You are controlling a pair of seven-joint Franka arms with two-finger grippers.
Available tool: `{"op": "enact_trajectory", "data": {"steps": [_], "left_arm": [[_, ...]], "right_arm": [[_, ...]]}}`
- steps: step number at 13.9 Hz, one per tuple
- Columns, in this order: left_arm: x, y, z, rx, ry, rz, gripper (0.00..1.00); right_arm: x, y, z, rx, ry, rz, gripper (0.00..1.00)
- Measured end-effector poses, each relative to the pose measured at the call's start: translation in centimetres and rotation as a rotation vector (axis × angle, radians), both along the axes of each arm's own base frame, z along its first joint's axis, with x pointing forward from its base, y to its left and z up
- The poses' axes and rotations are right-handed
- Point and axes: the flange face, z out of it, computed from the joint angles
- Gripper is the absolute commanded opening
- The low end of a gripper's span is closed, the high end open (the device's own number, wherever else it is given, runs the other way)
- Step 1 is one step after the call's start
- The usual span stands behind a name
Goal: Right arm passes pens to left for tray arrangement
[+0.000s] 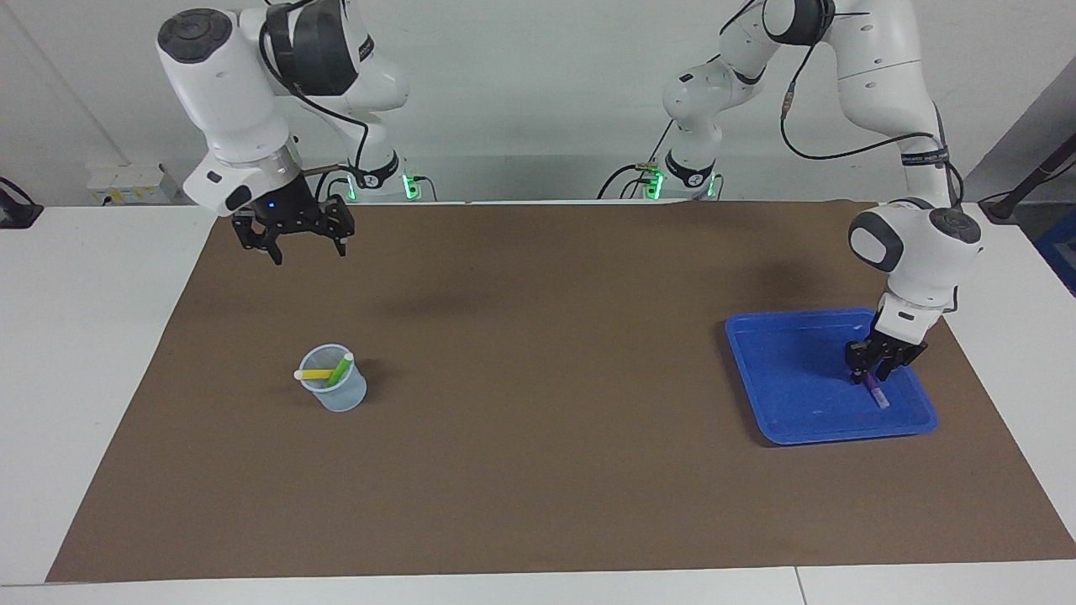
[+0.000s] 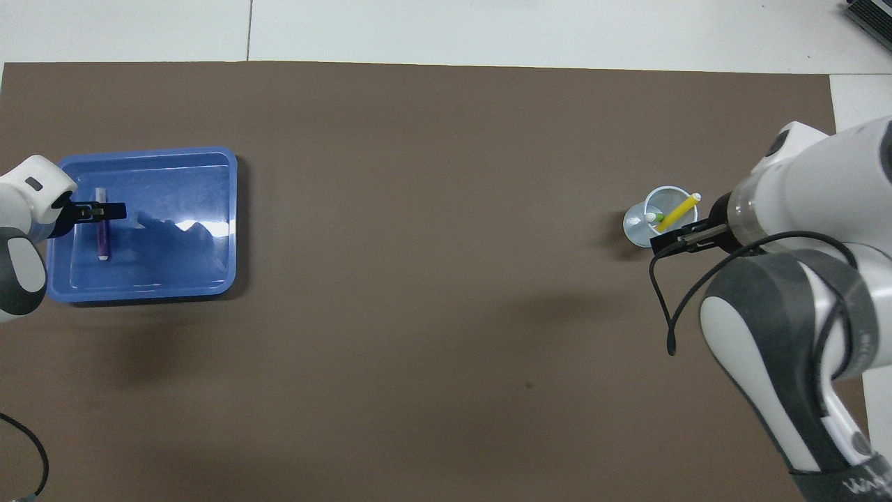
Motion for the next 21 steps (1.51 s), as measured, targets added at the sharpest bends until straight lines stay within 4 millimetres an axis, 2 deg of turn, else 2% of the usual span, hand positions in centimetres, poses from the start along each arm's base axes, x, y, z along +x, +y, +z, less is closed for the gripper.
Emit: {"op": "enact_trajectory", "data": {"steps": [2,4,7,10,15,21], "left_arm": [[0.4,0.0,0.8,0.005,-0.018,-0.002,1.0],[0.9,-0.1,1.7,0.009,-0.036,-0.004,1.0],[1.3,-0.1,2.6,0.014,-0.055,-0.005,1.0],[1.4,0.0,3.4,0.019,-0.069,-0.005,1.0],[1.8,-1.4,3.9,0.02,-0.078,-0.027,1.0],[2.0,-2.6,5.5,0.018,-0.092,-0.027,1.0]], "right_arm": [[1.6,1.3,-3.5,-0.025,-0.006,0.04,1.0],[2.4,1.7,-6.9,-0.037,0.001,0.068,1.0],[1.8,1.1,-10.4,-0.087,0.012,0.134,0.96],[1.6,0.7,-11.0,-0.143,0.012,0.21,0.82],[1.9,0.8,-10.8,-0.182,-0.021,0.282,0.74],[2.2,1.2,-12.0,-0.191,-0.031,0.308,0.5]]}}
